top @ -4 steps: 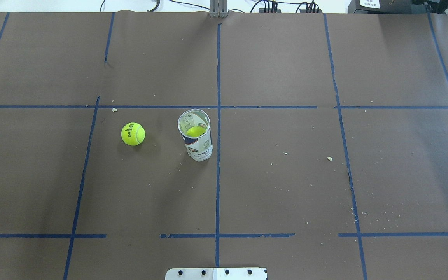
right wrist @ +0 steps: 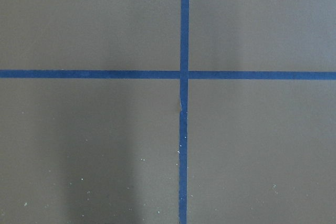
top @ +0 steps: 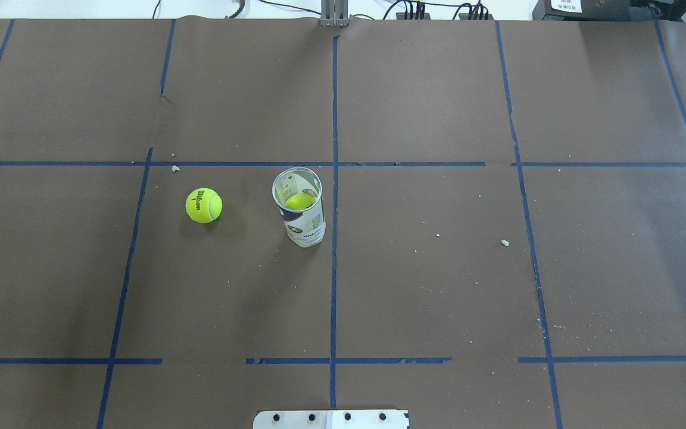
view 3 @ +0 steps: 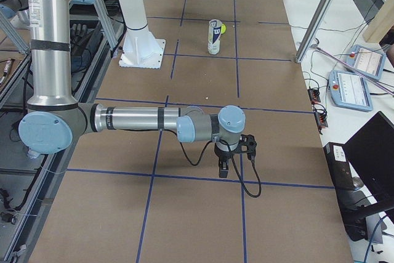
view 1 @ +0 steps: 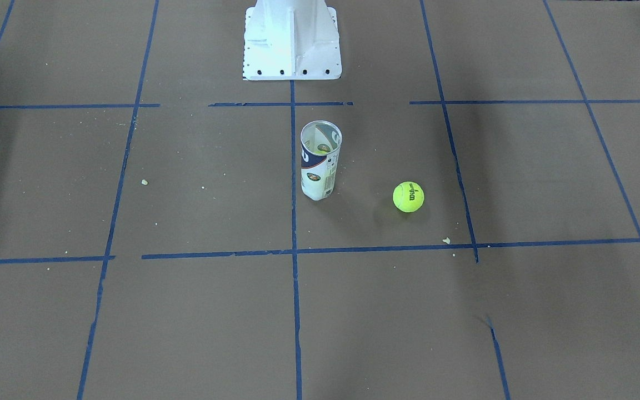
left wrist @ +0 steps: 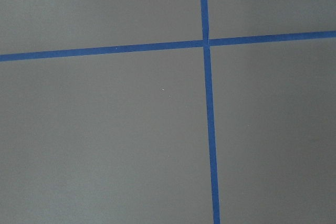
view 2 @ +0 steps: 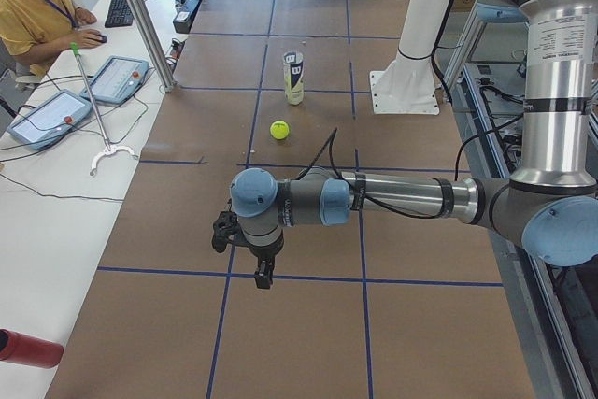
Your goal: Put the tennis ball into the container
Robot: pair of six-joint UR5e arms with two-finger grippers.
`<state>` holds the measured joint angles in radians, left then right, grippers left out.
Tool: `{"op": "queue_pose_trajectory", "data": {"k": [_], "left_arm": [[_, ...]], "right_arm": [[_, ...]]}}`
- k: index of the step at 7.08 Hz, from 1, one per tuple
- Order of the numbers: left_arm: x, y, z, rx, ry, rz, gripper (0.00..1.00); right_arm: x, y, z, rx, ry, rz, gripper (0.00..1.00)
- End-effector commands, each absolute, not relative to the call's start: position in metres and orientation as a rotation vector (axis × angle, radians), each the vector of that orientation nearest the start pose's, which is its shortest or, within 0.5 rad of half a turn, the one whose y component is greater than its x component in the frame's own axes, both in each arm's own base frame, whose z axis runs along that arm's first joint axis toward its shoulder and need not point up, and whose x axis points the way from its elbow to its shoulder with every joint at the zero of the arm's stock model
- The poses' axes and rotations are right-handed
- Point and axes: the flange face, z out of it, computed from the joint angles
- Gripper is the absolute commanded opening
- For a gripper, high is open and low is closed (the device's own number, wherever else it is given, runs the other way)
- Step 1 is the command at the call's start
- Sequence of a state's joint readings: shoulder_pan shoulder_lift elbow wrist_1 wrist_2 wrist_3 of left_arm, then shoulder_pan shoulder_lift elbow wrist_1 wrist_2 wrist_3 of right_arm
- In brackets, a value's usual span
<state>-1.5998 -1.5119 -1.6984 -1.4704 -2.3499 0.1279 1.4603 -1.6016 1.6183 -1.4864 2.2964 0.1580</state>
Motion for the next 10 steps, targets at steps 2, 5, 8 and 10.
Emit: {"op": "queue_pose_trajectory", "data": {"k": [2, 5, 8, 10], "left_arm": [[-0.072, -0.473, 0.634, 0.176, 0.796, 0.139, 1.0], [0.047, -0.485, 0.56, 0.134, 0.999, 0.106, 1.0], [0.201, -0.495, 0.449, 0.069, 1.035, -0.163, 1.0], [0.298, -0.5, 0.388, 0.01, 1.027, -0.292, 1.0]], "right_arm": [[0.013, -0.49, 0.645, -0.003, -0.731, 0.009, 1.0], [0.013, -0.49, 0.645, -0.001, -0.731, 0.009, 1.0], [0.013, -0.49, 0.645, -0.001, -0.731, 0.009, 1.0], [0.013, -0.49, 0.645, -0.001, -0.731, 0.009, 1.0]]}}
